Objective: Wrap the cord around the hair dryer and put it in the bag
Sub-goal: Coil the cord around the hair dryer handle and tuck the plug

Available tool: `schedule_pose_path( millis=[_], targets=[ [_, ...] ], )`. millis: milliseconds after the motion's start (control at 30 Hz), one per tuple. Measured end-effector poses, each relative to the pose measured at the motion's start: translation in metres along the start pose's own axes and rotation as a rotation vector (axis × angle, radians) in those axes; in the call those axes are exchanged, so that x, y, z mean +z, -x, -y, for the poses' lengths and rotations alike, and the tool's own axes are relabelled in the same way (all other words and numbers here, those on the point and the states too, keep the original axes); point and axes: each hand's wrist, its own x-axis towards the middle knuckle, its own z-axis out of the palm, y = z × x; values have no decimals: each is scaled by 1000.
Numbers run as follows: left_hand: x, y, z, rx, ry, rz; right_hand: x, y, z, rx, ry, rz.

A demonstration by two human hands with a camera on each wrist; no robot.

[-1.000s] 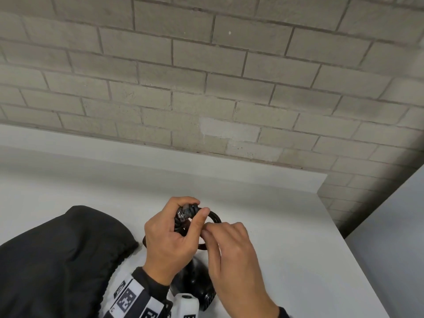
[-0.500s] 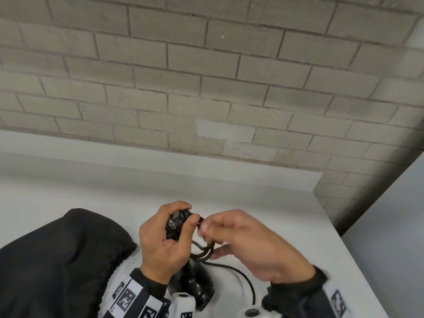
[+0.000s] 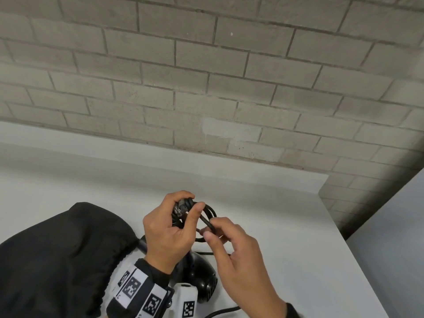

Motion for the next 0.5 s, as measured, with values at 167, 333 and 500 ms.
schedule_pose_path(
  millis=[167, 333, 500],
  targets=[
    [4, 0, 0, -6, -20, -17, -22, -4, 20, 240, -304, 60],
    [6, 2, -2, 45, -48, 8, -38, -4, 14, 549, -1056, 192],
    [6, -3, 2, -31, -23, -30, -15, 17, -10, 145, -542, 85]
  ],
)
